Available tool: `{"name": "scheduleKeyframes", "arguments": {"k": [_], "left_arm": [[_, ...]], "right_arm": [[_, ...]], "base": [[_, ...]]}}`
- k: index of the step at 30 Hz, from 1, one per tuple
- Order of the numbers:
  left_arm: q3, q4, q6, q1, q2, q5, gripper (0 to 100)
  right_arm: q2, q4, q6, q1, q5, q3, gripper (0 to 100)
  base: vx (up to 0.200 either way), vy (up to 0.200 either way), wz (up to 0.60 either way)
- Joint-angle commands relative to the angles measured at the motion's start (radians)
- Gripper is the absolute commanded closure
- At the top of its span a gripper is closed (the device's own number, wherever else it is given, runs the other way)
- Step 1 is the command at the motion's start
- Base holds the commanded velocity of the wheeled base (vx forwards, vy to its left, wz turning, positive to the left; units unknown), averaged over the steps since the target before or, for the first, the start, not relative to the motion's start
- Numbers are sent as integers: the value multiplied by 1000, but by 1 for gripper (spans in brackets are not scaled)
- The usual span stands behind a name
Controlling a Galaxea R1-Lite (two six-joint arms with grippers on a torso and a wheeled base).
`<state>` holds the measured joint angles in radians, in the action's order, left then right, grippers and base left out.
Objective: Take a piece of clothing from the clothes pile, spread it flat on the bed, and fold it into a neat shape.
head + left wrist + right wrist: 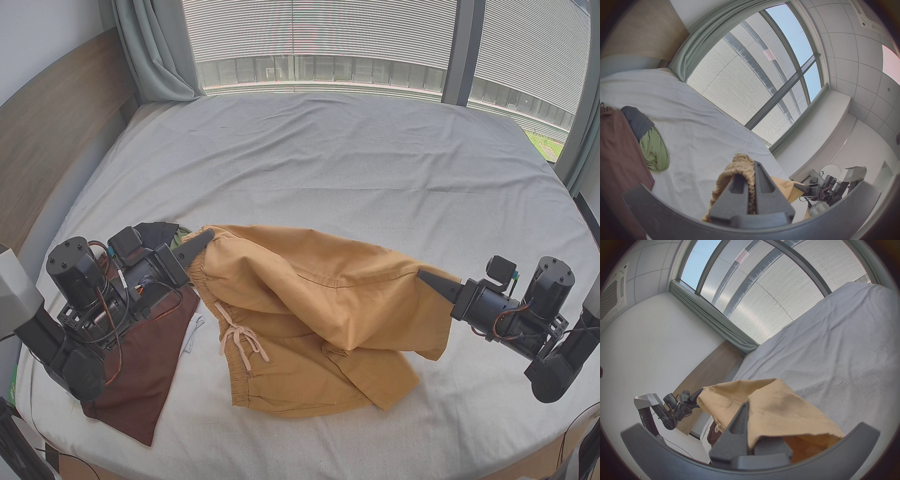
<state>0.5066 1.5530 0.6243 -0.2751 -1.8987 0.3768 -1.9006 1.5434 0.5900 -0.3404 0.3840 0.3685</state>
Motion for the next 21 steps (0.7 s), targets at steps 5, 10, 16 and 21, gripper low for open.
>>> {"name": "scheduleKeyframes", "arguments": {"k": [5, 10, 16, 21], "left_arm": [[-28, 4, -87, 24, 33, 60, 100], [-57, 4, -241, 33, 35, 129, 100], [-60, 2, -316, 70, 26, 142, 100], [-56, 2, -374, 99, 15, 177, 100]], "right_arm": [[58, 0, -2, 1, 1, 18, 100], [81, 0, -4, 1, 3, 18, 100], [95, 0, -4, 1, 1, 18, 100], [98, 0, -2, 3, 1, 18, 100]], "base": [[0, 0, 0], [0, 0, 0], [0, 0, 0], [0, 0, 0]]}}
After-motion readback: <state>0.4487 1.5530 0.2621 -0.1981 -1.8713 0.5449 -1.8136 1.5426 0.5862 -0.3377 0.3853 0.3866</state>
